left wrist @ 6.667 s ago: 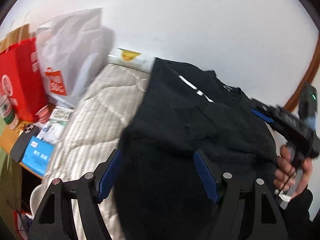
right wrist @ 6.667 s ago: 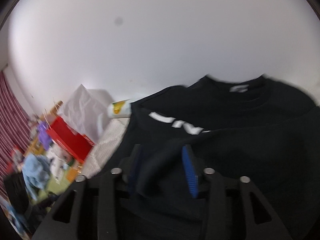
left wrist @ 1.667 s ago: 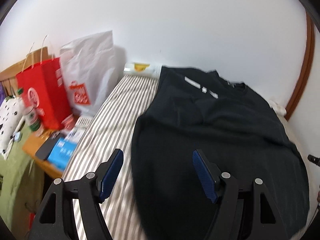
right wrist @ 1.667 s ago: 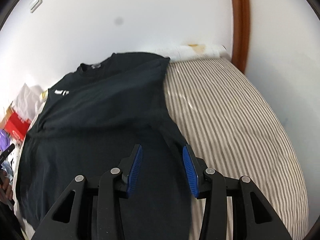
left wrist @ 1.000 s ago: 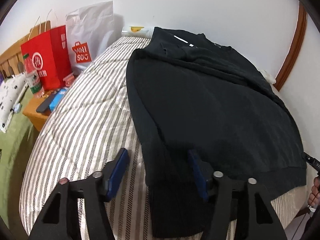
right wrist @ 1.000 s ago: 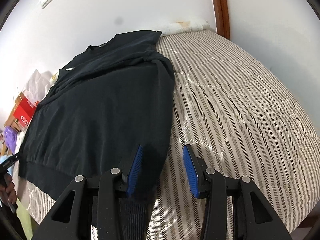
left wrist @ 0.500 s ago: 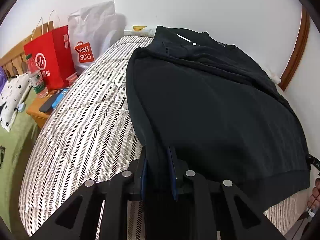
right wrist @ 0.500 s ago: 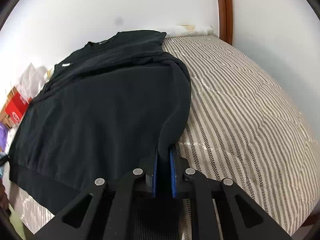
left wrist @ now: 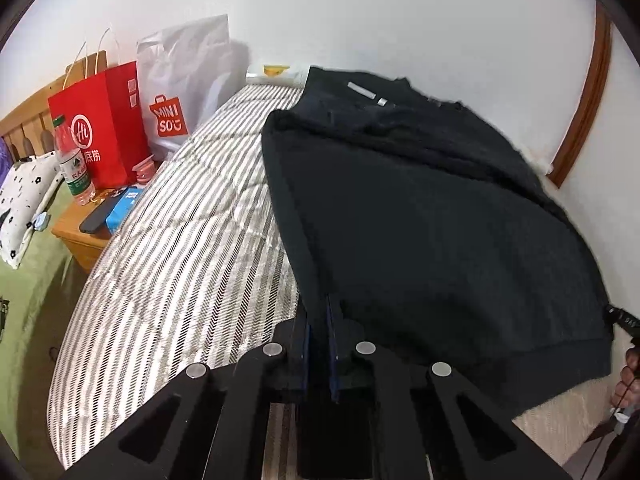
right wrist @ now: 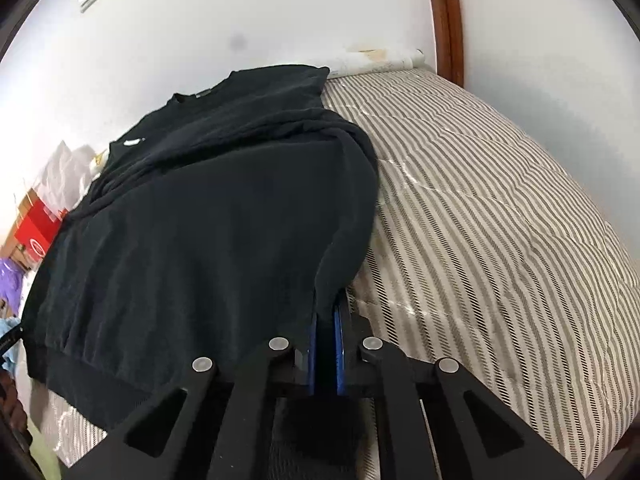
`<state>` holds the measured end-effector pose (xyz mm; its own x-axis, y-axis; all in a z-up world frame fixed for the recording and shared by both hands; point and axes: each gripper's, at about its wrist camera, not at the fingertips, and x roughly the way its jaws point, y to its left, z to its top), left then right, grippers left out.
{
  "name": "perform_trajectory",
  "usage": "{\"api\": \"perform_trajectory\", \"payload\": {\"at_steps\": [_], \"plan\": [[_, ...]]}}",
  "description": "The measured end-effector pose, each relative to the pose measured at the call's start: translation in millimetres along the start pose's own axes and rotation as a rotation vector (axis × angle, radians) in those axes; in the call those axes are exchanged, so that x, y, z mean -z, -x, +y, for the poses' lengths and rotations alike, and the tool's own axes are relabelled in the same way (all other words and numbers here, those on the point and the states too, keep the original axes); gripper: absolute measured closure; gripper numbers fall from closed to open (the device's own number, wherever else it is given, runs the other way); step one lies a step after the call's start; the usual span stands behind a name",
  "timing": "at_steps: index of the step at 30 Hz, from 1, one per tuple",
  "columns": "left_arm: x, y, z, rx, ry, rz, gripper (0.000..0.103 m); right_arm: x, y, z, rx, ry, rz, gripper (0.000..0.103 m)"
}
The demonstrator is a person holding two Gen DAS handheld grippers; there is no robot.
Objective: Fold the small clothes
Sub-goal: 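Grasp the sweatshirt hem with both grippers and lift it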
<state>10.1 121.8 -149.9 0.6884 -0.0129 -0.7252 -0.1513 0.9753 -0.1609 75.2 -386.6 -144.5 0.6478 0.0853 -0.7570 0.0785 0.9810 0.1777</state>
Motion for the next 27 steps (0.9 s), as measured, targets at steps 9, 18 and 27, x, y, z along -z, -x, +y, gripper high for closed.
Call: {"api": "perform_trajectory", "payload": {"at_steps": [9, 18, 27], "plan": [[17, 45, -5, 0.119, 0.005, -0.04, 0.096, 7, 51, -23, -0.083, -0.006, -0.051, 0.097], [25, 65, -3, 0.191, 0.005, -0.07, 0.096, 16, 84, -36, -0.105, 0.027, -0.083, 0.097], [-27, 74, -2, 0.201, 0.016, -0.173, 0.096, -16, 101, -12, -0.144, 0.066, -0.194, 0.097]]}}
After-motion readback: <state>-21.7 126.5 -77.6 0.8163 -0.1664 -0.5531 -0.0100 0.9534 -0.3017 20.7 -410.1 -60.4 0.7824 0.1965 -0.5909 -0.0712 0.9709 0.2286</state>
